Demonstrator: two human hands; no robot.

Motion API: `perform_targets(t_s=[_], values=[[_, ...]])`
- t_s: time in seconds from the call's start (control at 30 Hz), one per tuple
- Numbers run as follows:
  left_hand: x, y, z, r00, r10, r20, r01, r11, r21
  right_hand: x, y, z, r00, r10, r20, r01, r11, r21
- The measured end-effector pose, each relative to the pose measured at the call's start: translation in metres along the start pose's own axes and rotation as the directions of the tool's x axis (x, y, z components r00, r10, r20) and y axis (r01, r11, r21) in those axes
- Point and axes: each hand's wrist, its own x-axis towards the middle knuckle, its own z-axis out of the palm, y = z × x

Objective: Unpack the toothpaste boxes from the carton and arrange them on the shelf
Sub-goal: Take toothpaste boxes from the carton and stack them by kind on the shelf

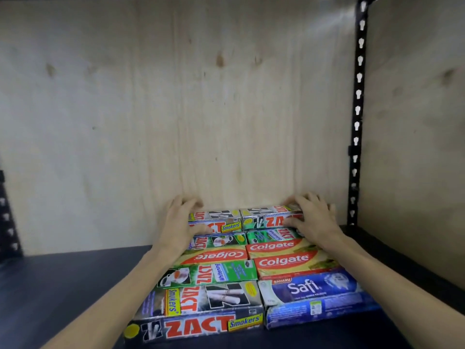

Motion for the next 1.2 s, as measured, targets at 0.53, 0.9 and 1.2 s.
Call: perform_targets(t_s=[0.53, 0.9, 1.2], values=[[-0.014, 0.022, -0.033, 0.966, -0.198, 0.167, 0.230, 0.952, -0.204, -0.030, -0.036, -0.038, 1.000, -0.026, -0.006, 0.026, 0.999, 0.042], [-0.153, 0.087, -0.096, 0.993, -0.115, -0.006, 0.112, 0.977, -0.183, -0.178, -0.105, -0.063, 0.994, -0.021, -0.107, 0.044, 0.975, 0.218], [-0.362, 0.109, -0.091, 0.963, -0.143, -0.229, 0.082, 0.963, -0.257, -0.379, -0.147, -0.033, 0.971, 0.003, -0.239, 0.125, 0.846, 0.519]])
